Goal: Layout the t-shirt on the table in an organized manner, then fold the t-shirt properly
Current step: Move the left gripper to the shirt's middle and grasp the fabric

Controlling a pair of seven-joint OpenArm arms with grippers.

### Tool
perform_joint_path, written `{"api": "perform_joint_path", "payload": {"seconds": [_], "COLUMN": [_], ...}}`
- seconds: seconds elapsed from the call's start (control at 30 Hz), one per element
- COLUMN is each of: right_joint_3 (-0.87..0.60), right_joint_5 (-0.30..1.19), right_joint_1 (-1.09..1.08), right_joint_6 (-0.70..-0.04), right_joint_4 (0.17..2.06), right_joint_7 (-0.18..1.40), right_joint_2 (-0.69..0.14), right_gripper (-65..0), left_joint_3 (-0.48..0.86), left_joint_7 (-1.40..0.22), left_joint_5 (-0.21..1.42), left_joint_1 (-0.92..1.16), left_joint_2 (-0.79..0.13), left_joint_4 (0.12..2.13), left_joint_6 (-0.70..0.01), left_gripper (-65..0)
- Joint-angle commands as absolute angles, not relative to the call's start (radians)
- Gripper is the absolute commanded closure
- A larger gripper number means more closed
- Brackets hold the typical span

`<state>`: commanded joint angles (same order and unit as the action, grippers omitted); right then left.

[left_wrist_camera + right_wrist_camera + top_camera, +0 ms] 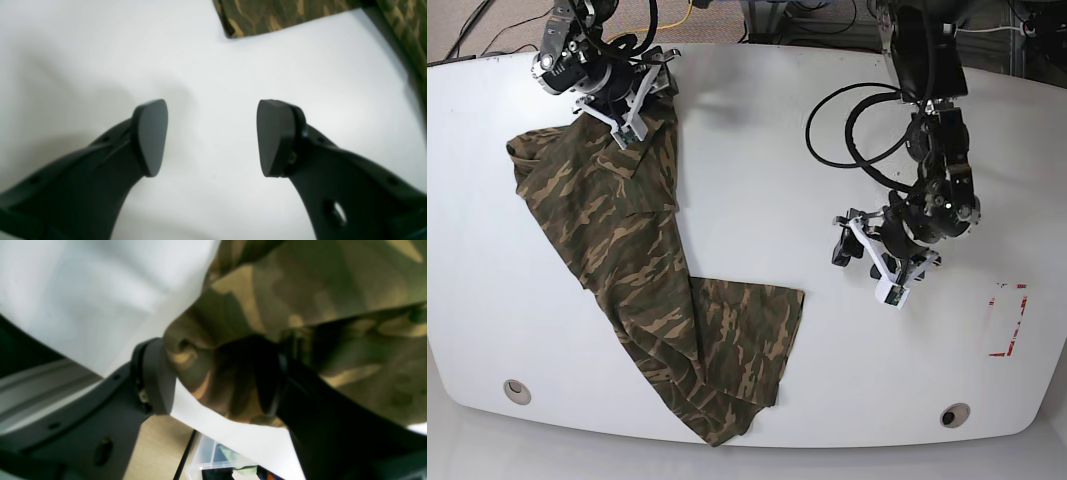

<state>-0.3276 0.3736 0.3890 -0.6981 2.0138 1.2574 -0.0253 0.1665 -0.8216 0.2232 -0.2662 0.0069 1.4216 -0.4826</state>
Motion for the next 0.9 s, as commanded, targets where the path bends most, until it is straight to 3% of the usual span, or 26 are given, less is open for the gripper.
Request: {"api": "perform_joint_path", "payload": {"seconds": [0.33, 0.57, 0.9], "right_joint_3": [-0.328, -0.328, -0.329], "right_joint_5": [0.38, 0.381, 0.383], "right_joint_1": [0.383, 0.372, 0.367], "right_joint_6": [-0.698, -0.698, -0.698], "right_joint_4": [2.012, 2.012, 2.012], "right_joint_7": [1.256, 1.256, 1.256], "right_joint_2": [-0.024, -0.022, -0.021], "right_gripper": [-35.7, -35.7, -35.7], "left_joint_3": [0.166, 0.166, 0.166], "left_joint_7": [-0.69, -0.558, -0.415], "left_joint_5": [0.223, 0.226, 0.223], "left_joint_1": [-0.394, -0.509, -0.625], "left_joint_2": [0.076, 0.108, 0.127], "left_joint_4": [1.122, 0.842, 0.545], "left_joint_6": [-0.433, -0.358, -0.357], "left_gripper": [-39.6, -39.6, -39.6]}}
